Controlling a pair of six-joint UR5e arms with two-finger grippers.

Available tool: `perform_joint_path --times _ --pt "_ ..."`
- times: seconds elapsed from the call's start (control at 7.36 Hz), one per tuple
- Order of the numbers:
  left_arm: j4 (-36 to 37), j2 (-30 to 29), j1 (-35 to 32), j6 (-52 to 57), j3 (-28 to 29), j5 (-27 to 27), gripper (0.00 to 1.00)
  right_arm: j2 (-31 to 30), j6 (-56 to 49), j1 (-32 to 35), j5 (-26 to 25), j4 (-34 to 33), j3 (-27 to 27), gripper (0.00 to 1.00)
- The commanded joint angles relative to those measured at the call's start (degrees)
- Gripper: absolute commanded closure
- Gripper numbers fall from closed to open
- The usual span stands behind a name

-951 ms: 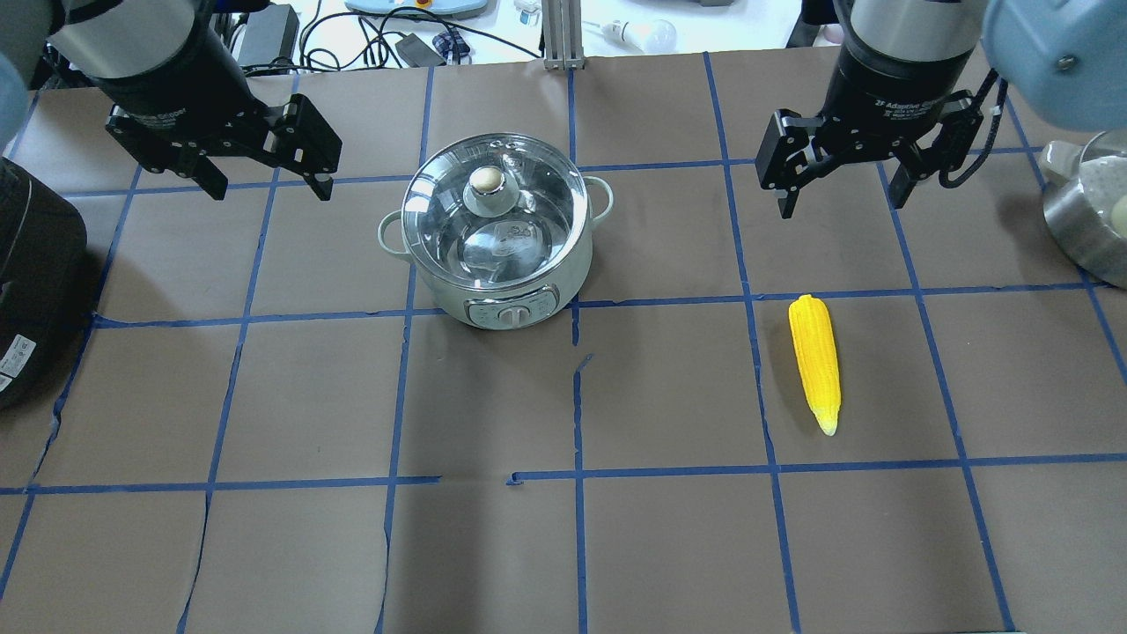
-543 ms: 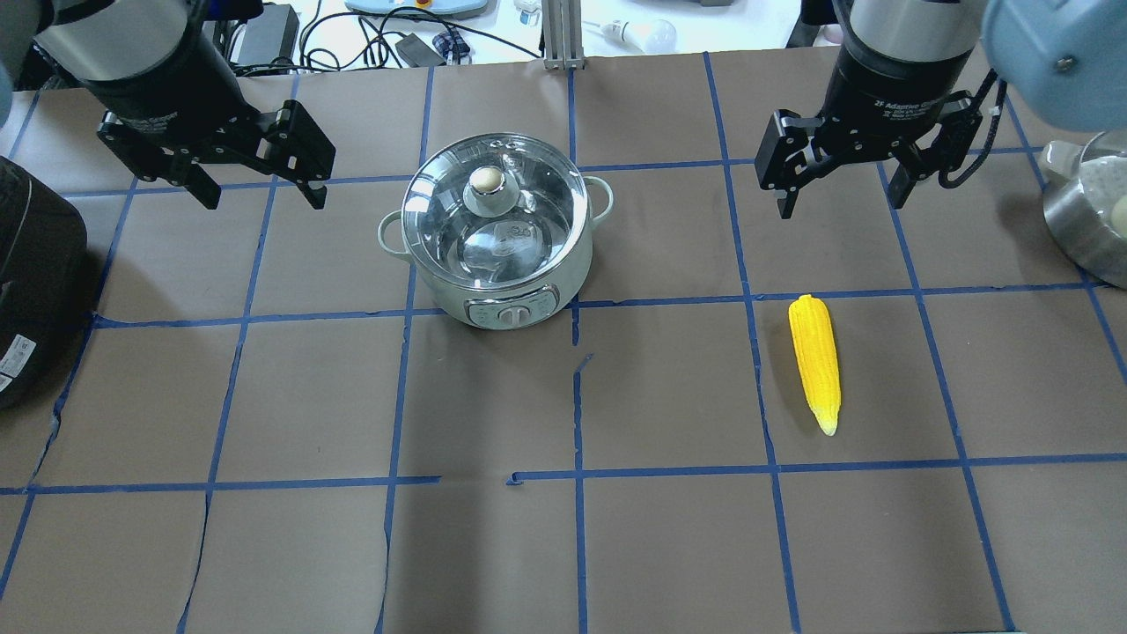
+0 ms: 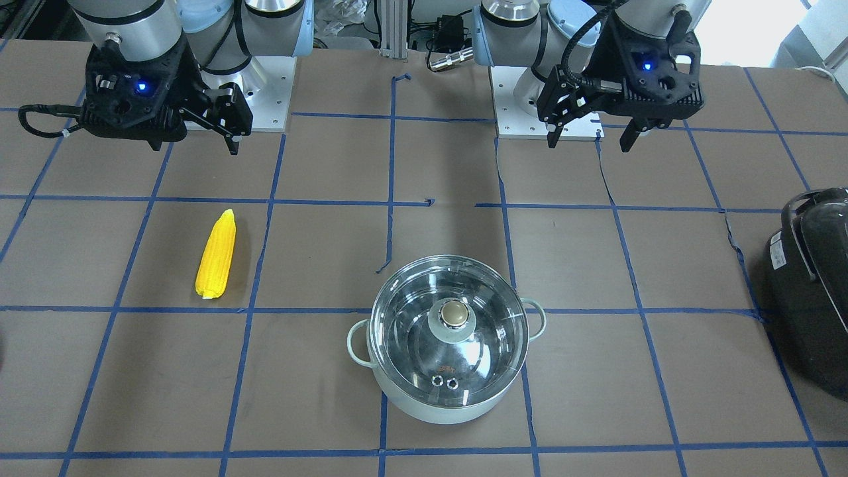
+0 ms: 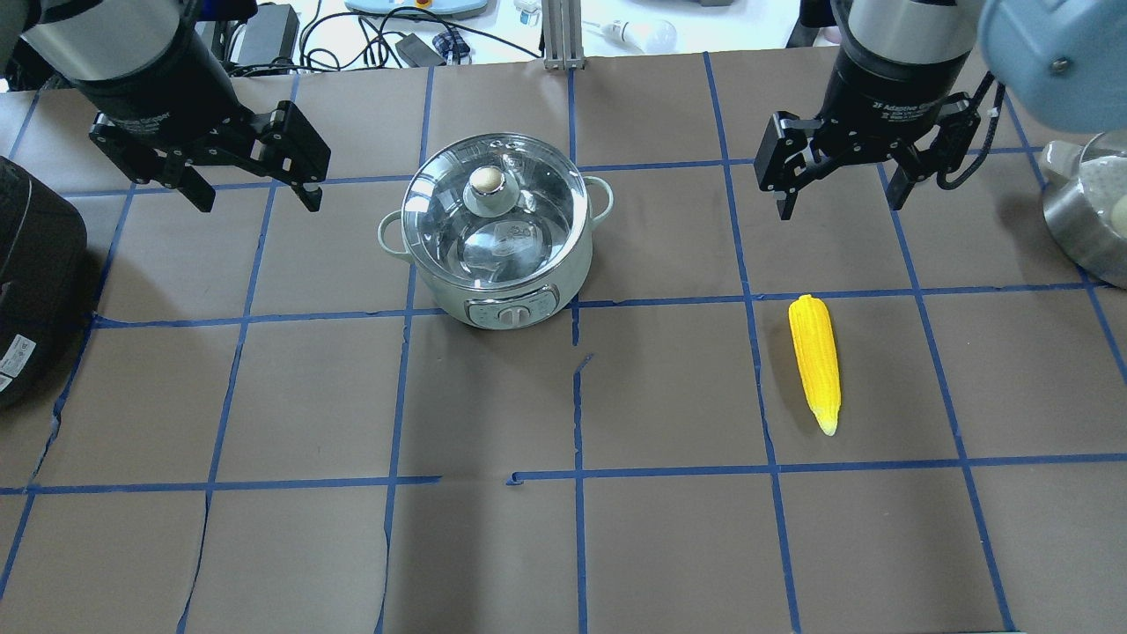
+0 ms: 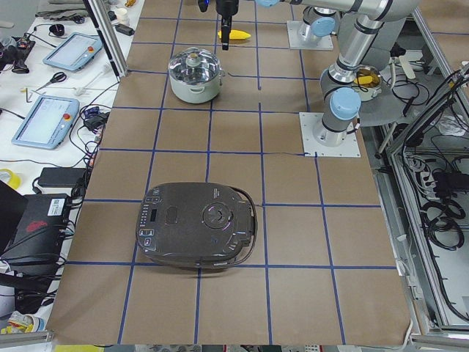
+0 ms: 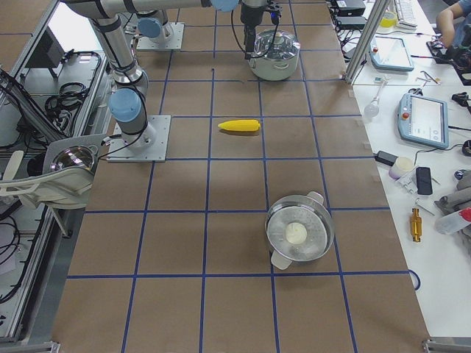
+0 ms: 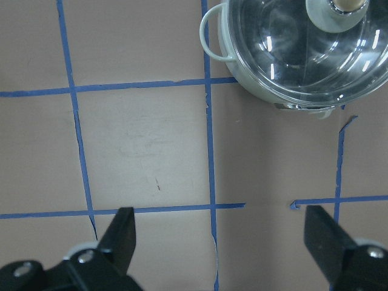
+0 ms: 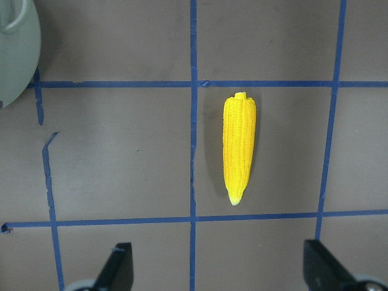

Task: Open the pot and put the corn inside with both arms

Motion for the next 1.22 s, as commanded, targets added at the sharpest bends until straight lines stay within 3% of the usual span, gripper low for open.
perform_joint_path --times 0.0,0.27,0.54,0.68,0.81,1.09 --pt "0.9 -1.9 0.1 -1.8 0.0 -0.8 0.0 0.3 -0.1 0.0 0.0 -0.5 0.0 0.0" --pt "13.1 -10.4 -3.1 -10.9 1.4 -4.8 0.02 0.4 -0.1 -1.1 -0.2 -0.6 0.2 0.0" --pt "15.8 -20.7 -8.3 -17.3 10.4 -4.4 0.02 0.5 0.1 -1.7 -0.2 -0.8 0.2 0.0" --pt "16.1 -24.5 -10.4 -18.5 12.1 -4.3 0.02 1.0 0.0 -3.4 -0.1 -1.2 0.8 0.0" --pt "16.2 -26.5 -11.2 -18.4 12.1 -1.2 0.02 1.4 -0.9 -6.2 0.3 -3.4 3.4 0.0" --pt "17.9 -29.4 -11.3 -19.1 12.2 -0.5 0.02 1.5 -9.5 -8.2 0.5 -15.4 11.7 0.0"
